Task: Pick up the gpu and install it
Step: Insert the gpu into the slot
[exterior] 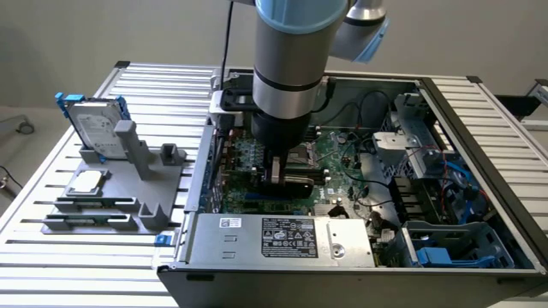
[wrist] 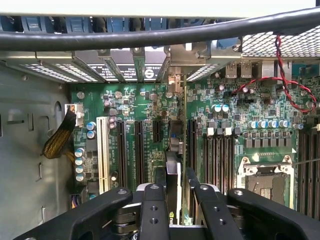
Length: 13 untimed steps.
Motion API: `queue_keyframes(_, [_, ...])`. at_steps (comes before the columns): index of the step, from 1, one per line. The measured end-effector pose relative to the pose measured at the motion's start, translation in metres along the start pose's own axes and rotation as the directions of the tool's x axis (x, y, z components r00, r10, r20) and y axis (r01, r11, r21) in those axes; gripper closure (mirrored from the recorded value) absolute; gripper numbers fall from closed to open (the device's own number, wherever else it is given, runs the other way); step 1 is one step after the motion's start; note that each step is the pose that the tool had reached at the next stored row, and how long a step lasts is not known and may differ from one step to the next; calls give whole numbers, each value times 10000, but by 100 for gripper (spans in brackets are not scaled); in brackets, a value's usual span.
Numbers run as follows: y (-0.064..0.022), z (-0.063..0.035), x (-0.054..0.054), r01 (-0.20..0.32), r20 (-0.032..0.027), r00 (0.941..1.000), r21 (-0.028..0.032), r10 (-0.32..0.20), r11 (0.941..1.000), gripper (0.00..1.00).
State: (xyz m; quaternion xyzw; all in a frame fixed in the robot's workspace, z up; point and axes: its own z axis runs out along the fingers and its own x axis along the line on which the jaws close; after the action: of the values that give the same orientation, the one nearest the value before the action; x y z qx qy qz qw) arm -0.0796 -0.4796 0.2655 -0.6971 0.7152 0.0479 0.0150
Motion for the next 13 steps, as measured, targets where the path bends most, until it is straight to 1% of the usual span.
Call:
queue_keyframes(6, [10, 13, 0, 0, 1, 10000, -10, 0, 10000, 74])
queue_keyframes(13, [21, 20, 1, -6, 2, 10000, -69, 6, 10000, 74])
